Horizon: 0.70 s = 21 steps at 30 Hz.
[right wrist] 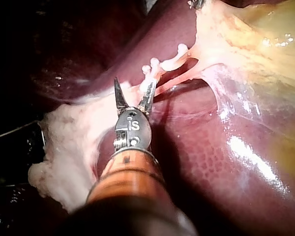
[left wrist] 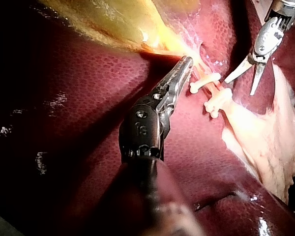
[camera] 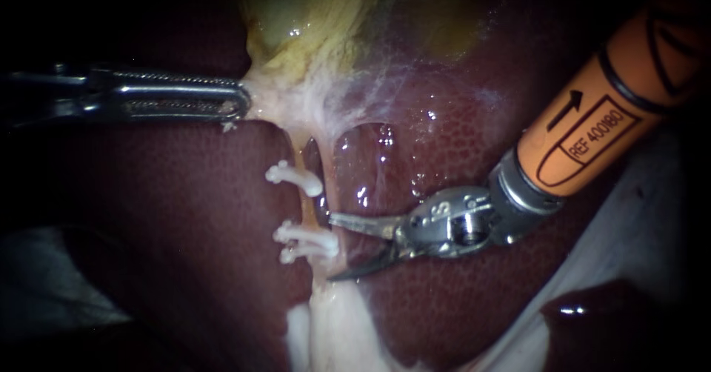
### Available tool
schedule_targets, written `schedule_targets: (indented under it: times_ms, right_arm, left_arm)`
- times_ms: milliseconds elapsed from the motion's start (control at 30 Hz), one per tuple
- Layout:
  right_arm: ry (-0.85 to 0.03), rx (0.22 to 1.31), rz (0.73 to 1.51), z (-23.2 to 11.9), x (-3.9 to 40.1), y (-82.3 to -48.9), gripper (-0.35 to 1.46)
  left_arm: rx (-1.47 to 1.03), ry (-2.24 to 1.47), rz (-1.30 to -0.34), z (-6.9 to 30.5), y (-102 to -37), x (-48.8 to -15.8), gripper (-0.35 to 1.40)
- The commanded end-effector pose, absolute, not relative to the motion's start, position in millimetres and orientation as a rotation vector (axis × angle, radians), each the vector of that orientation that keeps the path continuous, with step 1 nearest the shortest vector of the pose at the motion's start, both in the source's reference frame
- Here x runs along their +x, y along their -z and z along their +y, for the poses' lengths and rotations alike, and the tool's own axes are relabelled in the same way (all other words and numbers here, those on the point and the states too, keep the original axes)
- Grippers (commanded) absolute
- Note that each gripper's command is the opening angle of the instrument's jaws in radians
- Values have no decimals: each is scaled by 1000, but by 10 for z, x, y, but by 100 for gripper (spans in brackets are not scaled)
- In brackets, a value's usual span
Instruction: Go to the cutting position left tube
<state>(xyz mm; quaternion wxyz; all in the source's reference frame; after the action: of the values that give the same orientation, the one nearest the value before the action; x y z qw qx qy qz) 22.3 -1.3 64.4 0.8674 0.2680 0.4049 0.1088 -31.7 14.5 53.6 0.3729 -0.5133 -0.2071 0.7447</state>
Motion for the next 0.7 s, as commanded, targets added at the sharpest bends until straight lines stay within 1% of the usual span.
schedule_targets:
  times_ms: [33, 267, 700]
  right_arm:
    - [-227, 563, 852, -12, 223, -646, 141]
    - [-234, 561, 856, -5, 226, -657, 141]
    - [-211, 572, 880, 1, 234, -686, 141]
  left_arm:
    - [-1315, -1909, -530, 144, -535, -317, -35]
    - [-1319, -1914, -530, 143, -533, -319, -35]
    - [-1319, -1914, -530, 142, -531, -320, -35]
